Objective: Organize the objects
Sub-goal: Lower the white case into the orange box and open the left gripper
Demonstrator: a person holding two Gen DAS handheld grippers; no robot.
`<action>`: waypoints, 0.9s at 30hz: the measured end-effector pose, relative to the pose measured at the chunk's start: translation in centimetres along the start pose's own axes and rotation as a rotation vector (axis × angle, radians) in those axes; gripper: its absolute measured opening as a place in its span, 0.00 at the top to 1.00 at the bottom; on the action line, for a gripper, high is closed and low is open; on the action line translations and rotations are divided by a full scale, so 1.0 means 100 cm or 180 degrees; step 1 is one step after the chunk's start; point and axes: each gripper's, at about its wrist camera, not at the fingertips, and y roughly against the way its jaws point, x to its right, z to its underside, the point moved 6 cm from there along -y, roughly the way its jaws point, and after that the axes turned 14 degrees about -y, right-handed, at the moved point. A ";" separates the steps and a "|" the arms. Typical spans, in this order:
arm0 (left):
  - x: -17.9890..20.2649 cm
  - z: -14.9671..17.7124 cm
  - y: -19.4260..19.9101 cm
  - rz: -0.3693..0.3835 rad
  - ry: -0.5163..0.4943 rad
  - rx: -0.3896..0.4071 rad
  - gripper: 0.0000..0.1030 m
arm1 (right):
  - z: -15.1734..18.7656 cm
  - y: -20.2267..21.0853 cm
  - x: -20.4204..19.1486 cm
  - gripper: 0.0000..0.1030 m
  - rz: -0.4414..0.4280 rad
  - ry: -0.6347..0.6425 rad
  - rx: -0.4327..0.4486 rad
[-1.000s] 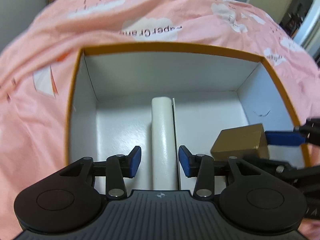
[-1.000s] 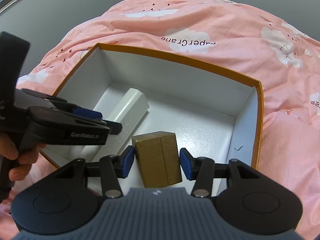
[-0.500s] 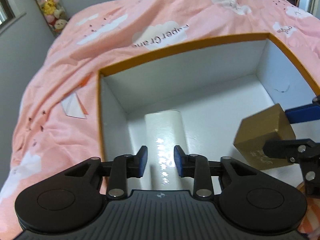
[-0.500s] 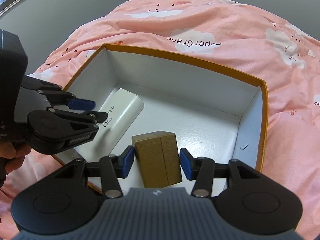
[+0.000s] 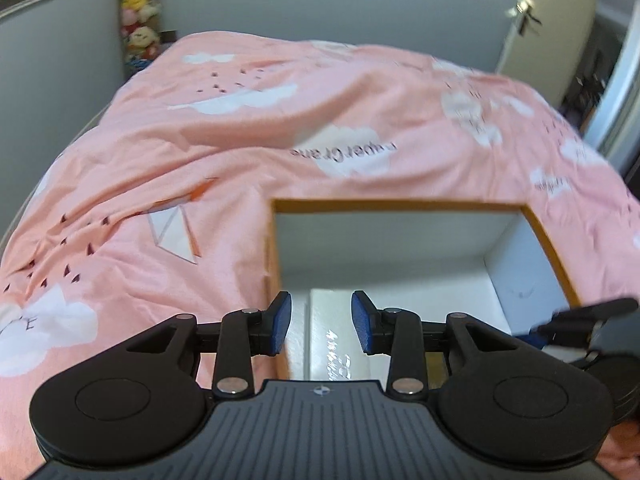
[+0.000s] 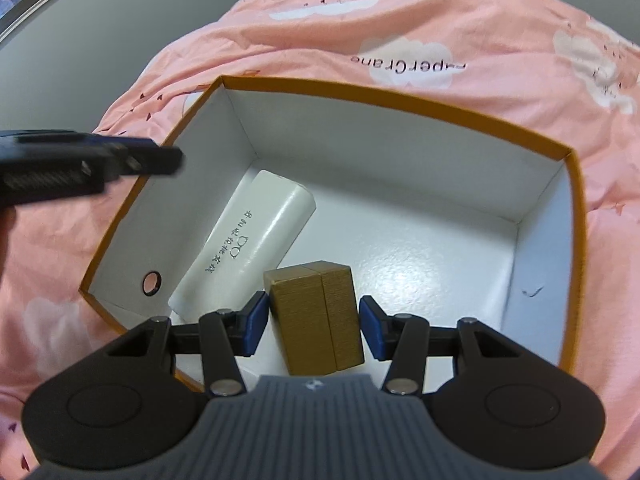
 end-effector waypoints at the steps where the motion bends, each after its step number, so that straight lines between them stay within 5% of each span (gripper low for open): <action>1: -0.005 0.000 0.000 -0.0023 0.0044 0.0024 0.60 | 0.000 -0.003 -0.001 0.50 0.0006 -0.0024 -0.0023; 8: -0.021 0.017 -0.011 -0.0127 0.0320 0.0043 0.60 | -0.006 -0.027 -0.004 0.50 0.0035 -0.0442 -0.0160; 16: -0.026 0.033 -0.019 -0.0074 0.0623 0.0094 0.63 | -0.013 -0.040 -0.024 0.50 0.0267 -0.0403 -0.0069; 27: -0.029 0.035 -0.020 0.0051 0.0738 0.0139 0.65 | -0.011 -0.039 -0.055 0.51 -0.0091 -0.0284 -0.0205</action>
